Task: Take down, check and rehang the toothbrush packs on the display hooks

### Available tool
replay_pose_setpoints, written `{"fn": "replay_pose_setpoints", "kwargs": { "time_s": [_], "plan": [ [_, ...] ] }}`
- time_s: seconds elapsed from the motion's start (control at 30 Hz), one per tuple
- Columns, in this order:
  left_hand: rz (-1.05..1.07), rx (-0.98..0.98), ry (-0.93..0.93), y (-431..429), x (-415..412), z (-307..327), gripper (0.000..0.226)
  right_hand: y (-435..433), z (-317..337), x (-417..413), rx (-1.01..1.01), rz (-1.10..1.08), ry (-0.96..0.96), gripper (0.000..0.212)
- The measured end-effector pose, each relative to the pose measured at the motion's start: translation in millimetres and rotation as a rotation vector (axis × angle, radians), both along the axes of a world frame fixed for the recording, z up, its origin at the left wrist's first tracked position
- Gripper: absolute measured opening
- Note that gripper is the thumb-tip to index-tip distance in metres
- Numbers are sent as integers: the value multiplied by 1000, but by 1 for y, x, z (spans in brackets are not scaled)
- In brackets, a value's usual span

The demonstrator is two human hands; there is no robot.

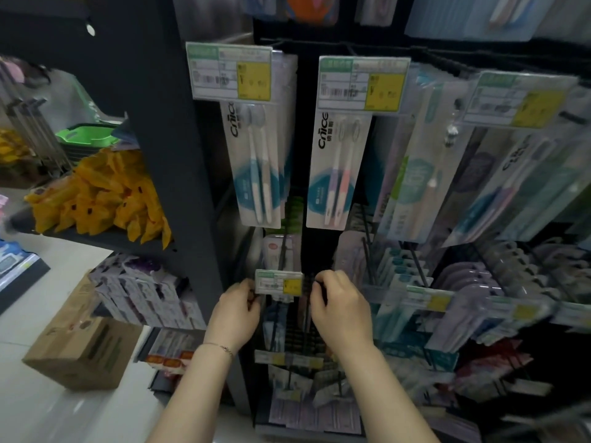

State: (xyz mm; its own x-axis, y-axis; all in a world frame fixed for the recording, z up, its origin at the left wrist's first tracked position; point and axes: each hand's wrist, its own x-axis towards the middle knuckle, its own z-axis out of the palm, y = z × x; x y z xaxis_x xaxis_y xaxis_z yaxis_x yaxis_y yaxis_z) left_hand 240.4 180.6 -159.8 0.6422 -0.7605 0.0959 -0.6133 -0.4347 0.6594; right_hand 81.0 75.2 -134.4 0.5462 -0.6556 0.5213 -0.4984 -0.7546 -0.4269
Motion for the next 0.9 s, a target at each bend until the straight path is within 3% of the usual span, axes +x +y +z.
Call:
{"fn": "replay_pose_setpoints", "kwargs": {
  "time_s": [0.23, 0.57, 0.63, 0.77, 0.9],
  "plan": [
    [-37, 36, 96, -6, 6, -22, 31, 11, -37, -1, 142, -30, 53, 11],
    [-54, 18, 236, -28, 11, -36, 34, -4, -63, 37, 359, 49, 311, 23],
    [-41, 1, 246, -35, 15, -36, 32, -13, -65, 45, 411, 64, 312, 27],
    [8, 14, 287, -51, 18, -27, 53, -30, -69, 61, 474, 36, 291, 36],
    [-45, 14, 282, -58, 22, -26, 57, -40, -74, 71, 532, 63, 266, 48]
  ]
}}
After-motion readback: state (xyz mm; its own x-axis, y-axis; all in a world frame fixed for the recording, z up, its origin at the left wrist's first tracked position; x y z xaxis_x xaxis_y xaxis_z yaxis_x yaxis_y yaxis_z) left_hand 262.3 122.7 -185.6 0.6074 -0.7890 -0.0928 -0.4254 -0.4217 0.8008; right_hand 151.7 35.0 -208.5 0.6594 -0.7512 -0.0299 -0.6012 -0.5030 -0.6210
